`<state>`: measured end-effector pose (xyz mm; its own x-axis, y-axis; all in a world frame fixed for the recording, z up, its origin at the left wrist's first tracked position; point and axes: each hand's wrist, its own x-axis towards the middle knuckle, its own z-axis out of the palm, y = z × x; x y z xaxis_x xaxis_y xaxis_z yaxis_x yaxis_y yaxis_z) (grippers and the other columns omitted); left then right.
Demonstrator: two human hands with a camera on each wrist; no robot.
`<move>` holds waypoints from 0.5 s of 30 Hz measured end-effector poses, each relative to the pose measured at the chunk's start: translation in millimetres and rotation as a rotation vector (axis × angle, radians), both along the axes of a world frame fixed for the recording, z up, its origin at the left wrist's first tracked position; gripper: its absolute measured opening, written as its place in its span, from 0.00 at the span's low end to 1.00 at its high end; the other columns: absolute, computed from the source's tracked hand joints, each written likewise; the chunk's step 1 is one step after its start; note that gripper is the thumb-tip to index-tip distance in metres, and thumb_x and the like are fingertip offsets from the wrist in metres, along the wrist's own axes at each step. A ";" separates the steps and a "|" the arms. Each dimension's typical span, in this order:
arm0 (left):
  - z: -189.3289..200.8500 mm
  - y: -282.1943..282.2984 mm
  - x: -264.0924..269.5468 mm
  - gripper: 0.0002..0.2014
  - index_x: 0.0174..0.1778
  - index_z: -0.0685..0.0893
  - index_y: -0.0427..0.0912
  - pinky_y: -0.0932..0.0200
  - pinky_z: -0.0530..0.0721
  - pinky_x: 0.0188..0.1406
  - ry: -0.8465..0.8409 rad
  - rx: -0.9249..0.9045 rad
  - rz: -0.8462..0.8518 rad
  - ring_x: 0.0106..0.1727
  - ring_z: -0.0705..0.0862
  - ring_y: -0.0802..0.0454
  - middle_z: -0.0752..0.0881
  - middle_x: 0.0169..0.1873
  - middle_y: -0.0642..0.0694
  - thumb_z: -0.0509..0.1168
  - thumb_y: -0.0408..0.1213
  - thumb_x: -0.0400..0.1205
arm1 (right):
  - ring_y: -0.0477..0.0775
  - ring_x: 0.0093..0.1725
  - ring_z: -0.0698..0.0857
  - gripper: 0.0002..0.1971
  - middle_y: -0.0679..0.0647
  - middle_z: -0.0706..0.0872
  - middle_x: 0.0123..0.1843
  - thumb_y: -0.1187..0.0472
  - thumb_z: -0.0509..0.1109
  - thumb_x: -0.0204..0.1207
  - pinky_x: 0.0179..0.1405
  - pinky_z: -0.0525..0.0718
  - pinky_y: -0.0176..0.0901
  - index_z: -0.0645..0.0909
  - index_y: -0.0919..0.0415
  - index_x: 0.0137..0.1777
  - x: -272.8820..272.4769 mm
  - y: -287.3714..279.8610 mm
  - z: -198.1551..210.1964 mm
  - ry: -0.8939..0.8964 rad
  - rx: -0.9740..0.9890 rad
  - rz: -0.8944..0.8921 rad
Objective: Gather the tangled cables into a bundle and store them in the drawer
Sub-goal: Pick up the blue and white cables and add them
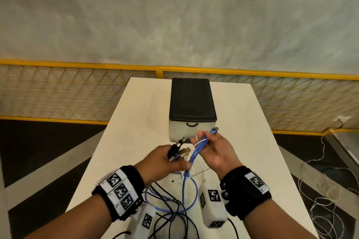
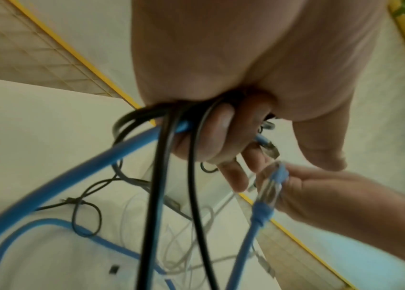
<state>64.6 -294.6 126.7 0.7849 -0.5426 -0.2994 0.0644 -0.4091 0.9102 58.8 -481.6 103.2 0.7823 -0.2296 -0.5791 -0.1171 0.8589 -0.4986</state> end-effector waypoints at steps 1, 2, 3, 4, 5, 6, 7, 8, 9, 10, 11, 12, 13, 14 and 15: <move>-3.4 -4.1 -0.6 0.15 0.38 0.85 0.48 0.53 0.86 0.47 -0.016 0.024 -0.026 0.36 0.87 0.57 0.88 0.34 0.51 0.80 0.51 0.66 | 0.56 0.44 0.87 0.07 0.65 0.82 0.47 0.72 0.59 0.85 0.42 0.87 0.62 0.74 0.65 0.59 -0.5 0.6 2.3 -0.001 0.010 -0.010; -4.8 -7.9 -2.1 0.18 0.38 0.85 0.47 0.47 0.87 0.53 -0.029 0.045 -0.038 0.40 0.89 0.53 0.90 0.36 0.49 0.80 0.54 0.62 | 0.57 0.46 0.86 0.07 0.65 0.82 0.47 0.72 0.59 0.85 0.43 0.86 0.63 0.74 0.65 0.60 -0.8 -0.2 5.0 0.001 0.016 -0.022; -6.1 -11.0 -3.9 0.19 0.38 0.85 0.47 0.44 0.86 0.56 -0.037 0.042 -0.029 0.42 0.89 0.51 0.90 0.36 0.50 0.79 0.55 0.61 | 0.57 0.46 0.86 0.07 0.65 0.81 0.47 0.72 0.59 0.85 0.44 0.85 0.63 0.74 0.65 0.60 -1.4 -0.6 7.9 -0.002 0.025 -0.028; -8.8 -13.3 -4.9 0.19 0.39 0.85 0.46 0.43 0.86 0.56 -0.032 0.029 -0.008 0.41 0.89 0.52 0.89 0.35 0.51 0.80 0.53 0.61 | 0.57 0.46 0.85 0.07 0.66 0.81 0.47 0.72 0.58 0.85 0.45 0.85 0.63 0.74 0.66 0.59 -2.0 -1.3 10.0 -0.002 0.036 -0.038; -9.7 -16.6 -6.5 0.18 0.40 0.85 0.43 0.45 0.86 0.56 -0.021 0.005 0.009 0.40 0.87 0.54 0.88 0.35 0.53 0.80 0.49 0.63 | 0.57 0.45 0.84 0.07 0.66 0.80 0.47 0.72 0.58 0.85 0.47 0.84 0.64 0.74 0.67 0.58 -2.1 -1.9 10.4 0.003 0.052 -0.048; -10.4 -19.6 -7.9 0.17 0.43 0.85 0.41 0.48 0.86 0.54 -0.014 -0.013 0.021 0.40 0.86 0.56 0.87 0.36 0.52 0.81 0.44 0.65 | 0.56 0.45 0.84 0.06 0.66 0.80 0.47 0.72 0.57 0.85 0.50 0.83 0.64 0.74 0.67 0.57 -2.0 -1.9 9.9 0.010 0.071 -0.052; -10.5 -22.3 -9.8 0.15 0.44 0.84 0.39 0.52 0.85 0.50 -0.014 -0.028 0.022 0.39 0.84 0.56 0.86 0.36 0.52 0.81 0.40 0.68 | 0.56 0.45 0.84 0.05 0.66 0.80 0.47 0.72 0.57 0.85 0.52 0.82 0.63 0.74 0.68 0.55 -2.3 -0.6 9.0 0.019 0.090 -0.052; -9.1 -25.0 -11.4 0.13 0.43 0.83 0.39 0.55 0.84 0.45 -0.011 -0.045 0.020 0.37 0.83 0.56 0.84 0.35 0.51 0.80 0.36 0.70 | 0.56 0.45 0.83 0.05 0.66 0.80 0.47 0.72 0.57 0.85 0.51 0.83 0.62 0.74 0.68 0.54 -2.3 0.6 9.2 0.027 0.098 -0.044; -8.0 -26.3 -12.5 0.11 0.42 0.82 0.39 0.59 0.82 0.40 0.002 -0.065 0.018 0.34 0.82 0.57 0.83 0.34 0.49 0.79 0.34 0.72 | 0.55 0.45 0.83 0.05 0.65 0.80 0.46 0.73 0.57 0.85 0.49 0.84 0.62 0.74 0.68 0.53 -1.6 1.4 8.8 0.035 0.101 -0.037; -6.0 -25.9 -13.1 0.10 0.42 0.82 0.39 0.65 0.80 0.34 0.029 -0.079 0.014 0.30 0.80 0.58 0.84 0.34 0.46 0.77 0.32 0.73 | 0.54 0.44 0.83 0.05 0.65 0.80 0.46 0.73 0.57 0.85 0.46 0.84 0.61 0.74 0.68 0.53 -0.6 1.0 8.6 0.047 0.102 -0.033; -3.6 -23.2 -13.3 0.08 0.42 0.82 0.38 0.70 0.76 0.27 0.065 -0.083 -0.005 0.25 0.79 0.61 0.85 0.34 0.43 0.76 0.30 0.75 | 0.54 0.42 0.83 0.05 0.65 0.80 0.45 0.73 0.57 0.85 0.44 0.85 0.60 0.73 0.67 0.51 0.5 -0.7 8.3 0.065 0.093 -0.035; 0.9 -19.4 -14.2 0.07 0.41 0.81 0.37 0.72 0.73 0.22 0.098 -0.079 -0.046 0.21 0.77 0.63 0.85 0.33 0.43 0.74 0.28 0.76 | 0.53 0.40 0.84 0.06 0.65 0.79 0.45 0.74 0.56 0.84 0.43 0.85 0.59 0.73 0.66 0.50 2.1 -5.7 6.4 0.084 0.066 -0.044; 4.8 -13.0 -14.6 0.07 0.40 0.81 0.38 0.72 0.70 0.20 0.122 -0.069 -0.102 0.19 0.75 0.65 0.86 0.31 0.45 0.74 0.28 0.76 | 0.53 0.37 0.85 0.08 0.65 0.79 0.46 0.76 0.55 0.84 0.44 0.85 0.58 0.72 0.65 0.54 3.9 -13.0 3.1 0.100 0.031 -0.059; 8.8 -5.4 -14.8 0.07 0.40 0.81 0.38 0.72 0.69 0.19 0.140 -0.054 -0.159 0.19 0.74 0.65 0.85 0.29 0.48 0.73 0.27 0.77 | 0.53 0.37 0.85 0.16 0.65 0.78 0.48 0.79 0.54 0.82 0.47 0.85 0.57 0.72 0.62 0.62 4.8 -20.4 0.1 0.110 -0.012 -0.066; 11.0 2.6 -14.2 0.06 0.41 0.82 0.39 0.71 0.69 0.19 0.158 -0.038 -0.203 0.19 0.74 0.65 0.84 0.28 0.51 0.73 0.28 0.77 | 0.54 0.39 0.85 0.26 0.66 0.78 0.50 0.81 0.53 0.80 0.51 0.84 0.57 0.68 0.58 0.74 5.7 -27.0 -3.2 0.121 -0.047 -0.051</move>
<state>50.4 -292.0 137.7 0.6036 -0.6975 -0.3862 0.1274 -0.3938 0.9103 64.5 -508.5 100.0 0.6939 -0.2963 -0.6563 -0.1360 0.8411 -0.5236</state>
